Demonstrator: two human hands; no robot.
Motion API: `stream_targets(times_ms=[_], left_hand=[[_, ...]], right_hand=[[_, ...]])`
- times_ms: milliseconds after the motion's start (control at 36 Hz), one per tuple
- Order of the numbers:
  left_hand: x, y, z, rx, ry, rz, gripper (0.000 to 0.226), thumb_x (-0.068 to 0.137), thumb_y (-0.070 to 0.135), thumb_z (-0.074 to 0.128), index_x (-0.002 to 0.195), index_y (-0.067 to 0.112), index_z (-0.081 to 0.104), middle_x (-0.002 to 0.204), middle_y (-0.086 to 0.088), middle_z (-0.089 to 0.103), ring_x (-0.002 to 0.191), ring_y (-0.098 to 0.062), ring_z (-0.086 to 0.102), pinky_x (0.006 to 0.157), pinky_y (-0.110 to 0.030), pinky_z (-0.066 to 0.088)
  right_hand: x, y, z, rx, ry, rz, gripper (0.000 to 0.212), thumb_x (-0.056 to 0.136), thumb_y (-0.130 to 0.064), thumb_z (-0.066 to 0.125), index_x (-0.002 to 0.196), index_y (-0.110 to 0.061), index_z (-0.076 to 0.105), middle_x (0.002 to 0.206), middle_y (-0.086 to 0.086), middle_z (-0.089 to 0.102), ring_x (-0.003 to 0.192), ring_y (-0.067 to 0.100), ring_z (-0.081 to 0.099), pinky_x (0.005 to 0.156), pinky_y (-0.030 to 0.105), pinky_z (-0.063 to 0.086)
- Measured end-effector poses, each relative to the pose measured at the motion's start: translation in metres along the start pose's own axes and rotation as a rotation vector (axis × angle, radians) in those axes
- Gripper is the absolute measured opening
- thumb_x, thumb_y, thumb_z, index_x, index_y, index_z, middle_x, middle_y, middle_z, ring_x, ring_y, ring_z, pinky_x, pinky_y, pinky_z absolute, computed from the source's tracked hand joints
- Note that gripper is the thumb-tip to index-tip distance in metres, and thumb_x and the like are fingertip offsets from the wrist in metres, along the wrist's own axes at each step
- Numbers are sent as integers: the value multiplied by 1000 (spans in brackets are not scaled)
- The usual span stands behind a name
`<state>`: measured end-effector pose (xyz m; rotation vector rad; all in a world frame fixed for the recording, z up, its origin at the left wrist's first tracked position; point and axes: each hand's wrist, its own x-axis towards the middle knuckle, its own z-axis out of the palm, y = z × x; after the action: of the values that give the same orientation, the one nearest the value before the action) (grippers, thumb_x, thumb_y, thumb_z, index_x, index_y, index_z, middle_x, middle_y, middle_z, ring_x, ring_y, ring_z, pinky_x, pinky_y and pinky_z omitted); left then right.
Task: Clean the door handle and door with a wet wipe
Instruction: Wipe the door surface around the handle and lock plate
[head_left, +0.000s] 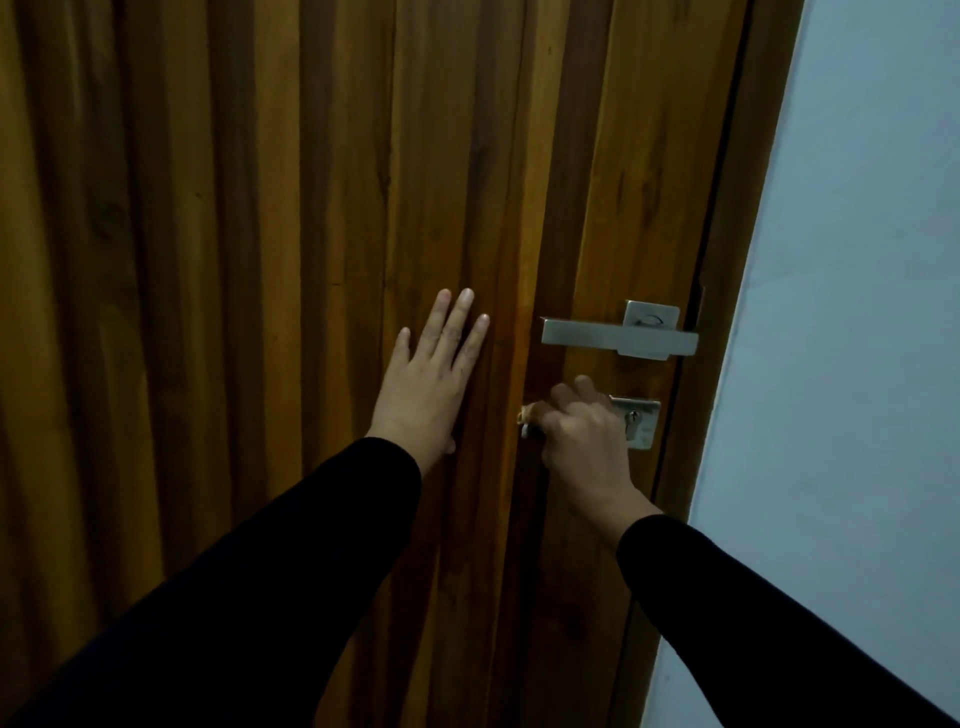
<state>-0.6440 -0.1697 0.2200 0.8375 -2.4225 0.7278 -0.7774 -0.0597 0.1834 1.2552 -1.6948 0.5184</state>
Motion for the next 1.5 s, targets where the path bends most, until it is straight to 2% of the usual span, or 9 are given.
stream_targets(times_ms=[139, 250, 556, 694, 944, 1028, 1139, 1306, 1500], left_hand=[[0, 1, 1, 6, 6, -1, 138, 67, 45, 79, 141, 14, -33, 144, -13, -44, 132, -31, -37, 116, -49, 6], [-1, 2, 2, 6, 10, -4, 137, 67, 44, 80, 141, 14, -32, 145, -13, -42, 134, -32, -35, 116, -50, 7], [0, 1, 3, -8, 9, -6, 137, 66, 42, 81, 143, 15, -30, 147, -12, -41, 132, -30, -38, 115, -49, 5], [-1, 2, 3, -6, 17, -13, 137, 67, 42, 81, 141, 14, -31, 148, -11, -40, 136, -32, -34, 116, -49, 6], [-1, 4, 5, -24, 9, -29, 134, 70, 35, 80, 140, 14, -32, 147, -10, -41, 135, -32, -35, 116, -49, 6], [1, 6, 6, -31, 15, -43, 127, 76, 28, 76, 138, 15, -34, 147, -10, -41, 134, -32, -36, 116, -49, 6], [1, 6, 7, -40, 15, -49, 125, 78, 26, 74, 137, 15, -35, 145, -9, -43, 135, -32, -36, 116, -49, 6], [2, 7, 8, -31, 12, -46, 123, 79, 25, 73, 140, 15, -33, 147, -10, -42, 133, -32, -37, 116, -49, 7], [4, 9, 9, -27, 21, -60, 116, 84, 20, 68, 139, 13, -33, 148, -11, -40, 131, -33, -37, 116, -48, 11]], right_hand=[[-33, -4, 18, -19, 17, -60, 17, 76, -4, 57, 71, -11, 71, 74, 9, 67, 83, 35, 63, 59, 35, 50], [-57, -7, 31, 5, 15, -92, 36, 80, -6, 34, 67, -13, 66, 65, 2, 56, 70, 20, 43, 54, 27, 30], [-89, -12, 43, 33, -115, -153, 34, 84, -14, 38, 67, -16, 68, 64, -2, 54, 62, 15, 45, 52, 26, 33], [-78, -5, 34, 163, -177, -144, 11, 68, -5, 75, 69, -13, 68, 68, 0, 54, 59, 12, 47, 45, 18, 36], [-14, 21, -18, 197, 193, 13, 24, 85, -15, 48, 87, -2, 69, 75, 13, 58, 61, 18, 50, 50, 21, 37], [-1, 32, -22, 212, 265, 125, 14, 83, -4, 58, 90, 1, 69, 77, 17, 59, 65, 27, 56, 54, 28, 47], [7, 36, -20, 182, 250, 195, 11, 80, 1, 64, 89, 2, 70, 83, 21, 64, 76, 37, 61, 69, 36, 52], [8, 34, -17, 12, 177, 164, 16, 75, -2, 68, 90, -7, 73, 81, 19, 65, 82, 39, 60, 67, 39, 47], [-14, 31, -12, -105, 116, 2, 33, 82, -18, 41, 76, -9, 72, 71, 14, 65, 81, 37, 63, 60, 32, 45]])
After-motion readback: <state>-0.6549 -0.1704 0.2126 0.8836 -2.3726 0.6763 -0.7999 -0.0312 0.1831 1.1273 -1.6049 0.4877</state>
